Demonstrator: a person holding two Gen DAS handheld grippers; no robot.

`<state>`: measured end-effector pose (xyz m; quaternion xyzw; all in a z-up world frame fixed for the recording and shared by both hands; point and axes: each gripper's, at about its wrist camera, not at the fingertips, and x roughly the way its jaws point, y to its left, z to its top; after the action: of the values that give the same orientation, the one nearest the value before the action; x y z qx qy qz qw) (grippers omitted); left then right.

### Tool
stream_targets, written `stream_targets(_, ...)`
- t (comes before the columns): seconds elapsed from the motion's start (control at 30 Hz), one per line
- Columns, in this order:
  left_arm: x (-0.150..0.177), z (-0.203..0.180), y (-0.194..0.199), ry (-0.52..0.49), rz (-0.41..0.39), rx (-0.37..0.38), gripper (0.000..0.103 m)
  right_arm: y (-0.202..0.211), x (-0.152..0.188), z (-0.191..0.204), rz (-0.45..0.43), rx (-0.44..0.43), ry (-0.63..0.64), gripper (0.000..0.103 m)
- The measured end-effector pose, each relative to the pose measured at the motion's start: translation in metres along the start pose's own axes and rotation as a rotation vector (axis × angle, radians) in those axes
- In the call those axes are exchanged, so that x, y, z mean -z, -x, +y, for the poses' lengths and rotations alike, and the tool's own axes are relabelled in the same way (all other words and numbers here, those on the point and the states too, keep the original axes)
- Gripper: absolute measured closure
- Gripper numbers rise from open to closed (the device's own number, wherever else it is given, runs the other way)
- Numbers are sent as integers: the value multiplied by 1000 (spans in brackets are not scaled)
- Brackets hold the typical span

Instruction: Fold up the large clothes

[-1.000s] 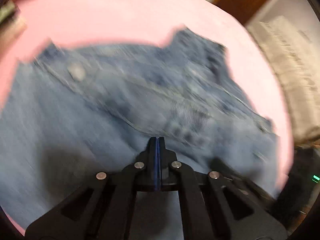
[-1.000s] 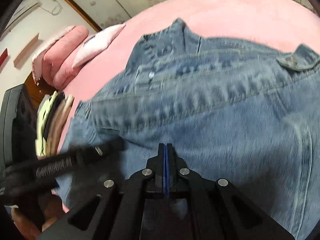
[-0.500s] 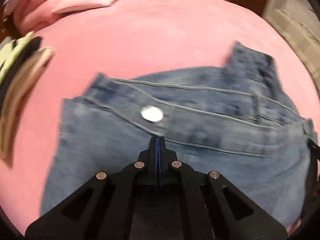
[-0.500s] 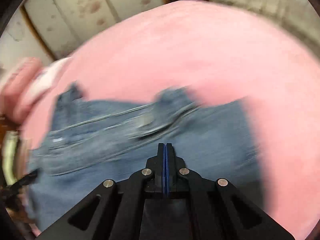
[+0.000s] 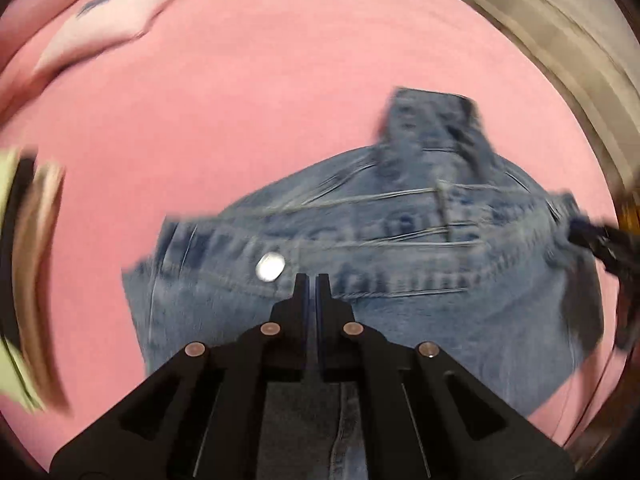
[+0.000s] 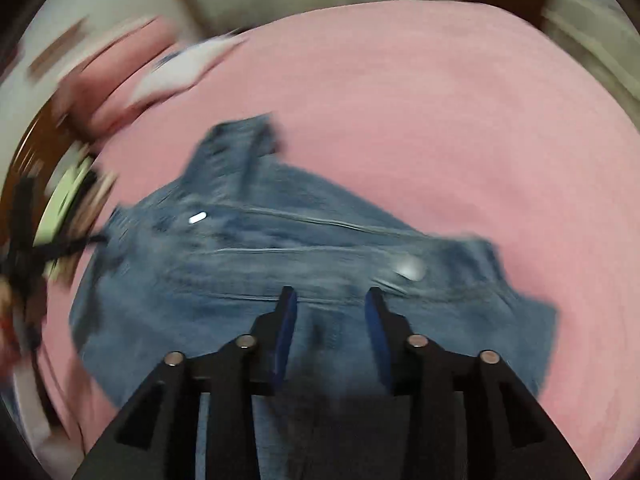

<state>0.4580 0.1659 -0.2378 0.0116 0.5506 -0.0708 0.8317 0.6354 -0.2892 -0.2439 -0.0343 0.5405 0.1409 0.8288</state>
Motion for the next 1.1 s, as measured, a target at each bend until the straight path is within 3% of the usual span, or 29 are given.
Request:
stream_targets(0.07, -15, -12, -1, -100, 20, 51, 96, -9, -14, 14, 40, -44, 116, 62)
stream_targets(0.1, -22, -20, -2, -170, 42, 75, 81, -16, -22, 22, 60, -64, 177, 58)
stream_targets(0.13, -32, -31, -8, -238, 64, 90, 56, -21, -27, 31, 78, -77, 234, 55)
stream_targets(0.17, -34, -41, -10, -320, 84, 106, 43, -23, -28, 38, 89, -91, 280, 49)
stream_targets(0.2, -37, -49, -15, -390, 99, 119, 39, -28, -34, 47, 101, -110, 323, 44)
stream_targets(0.3, -44, -68, -27, -521, 144, 139, 39, -44, -46, 64, 152, -143, 413, 35)
stream_targets(0.47, -51, -89, -62, -650, 312, 203, 38, -70, -47, 91, 296, -150, 575, 34)
stream_targets(0.57, -50, -104, -86, -749, 413, 204, 38, -95, -53, 102, 358, -158, 669, 34)
stream_targets(0.67, -52, -109, -97, -773, 457, 208, 38, -110, -63, 102, 426, -184, 681, 37)
stream_targets(0.7, -55, -110, -97, -771, 462, 213, 38, -112, -67, 101, 437, -188, 671, 45)
stream_targets(0.73, -56, -110, -96, -771, 457, 216, 45, -112, -73, 99, 439, -185, 665, 53)
stream_targets(0.77, -57, -109, -93, -776, 448, 224, 49, -112, -78, 97, 440, -186, 664, 67)
stream_targets(0.8, -57, -108, -88, -787, 436, 240, 62, -107, -80, 93, 444, -197, 664, 81)
stream_targets(0.83, -57, -108, -84, -792, 431, 249, 71, -103, -82, 91, 462, -225, 663, 84)
stream_targets(0.9, -53, -108, -76, -810, 430, 260, 79, -99, -83, 88, 490, -257, 666, 93)
stream_targets(0.97, -45, -111, -68, -851, 436, 263, 81, -96, -73, 90, 565, -303, 700, 98)
stream_targets(1.03, -39, -114, -63, -885, 430, 258, 93, -97, -60, 97, 607, -284, 791, 102)
stream_targets(1.1, -37, -116, -58, -889, 423, 282, 97, -99, -53, 98, 608, -274, 828, 102)
